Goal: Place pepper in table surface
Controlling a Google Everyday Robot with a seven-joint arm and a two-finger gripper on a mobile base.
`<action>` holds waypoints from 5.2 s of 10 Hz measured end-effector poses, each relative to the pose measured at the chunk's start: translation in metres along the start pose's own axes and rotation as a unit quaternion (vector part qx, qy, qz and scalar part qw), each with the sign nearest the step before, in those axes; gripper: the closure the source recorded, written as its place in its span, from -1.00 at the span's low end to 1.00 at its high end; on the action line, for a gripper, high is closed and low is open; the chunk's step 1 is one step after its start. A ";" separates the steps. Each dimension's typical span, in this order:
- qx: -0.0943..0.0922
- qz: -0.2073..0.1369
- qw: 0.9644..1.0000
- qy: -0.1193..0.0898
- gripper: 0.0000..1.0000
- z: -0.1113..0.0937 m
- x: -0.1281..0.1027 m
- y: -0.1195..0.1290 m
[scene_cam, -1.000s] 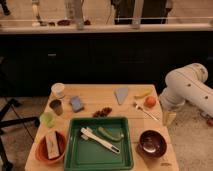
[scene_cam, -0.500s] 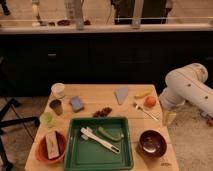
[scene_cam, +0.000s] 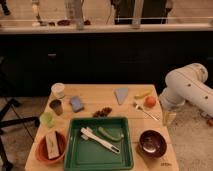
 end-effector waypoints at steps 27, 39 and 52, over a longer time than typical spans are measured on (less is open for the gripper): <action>0.014 -0.083 0.994 -0.063 -0.60 0.018 -0.188 0.090; 0.027 -0.053 0.994 -0.091 -0.60 0.058 -0.240 0.081; -0.017 -0.195 0.970 -0.145 -0.60 0.141 -0.268 0.083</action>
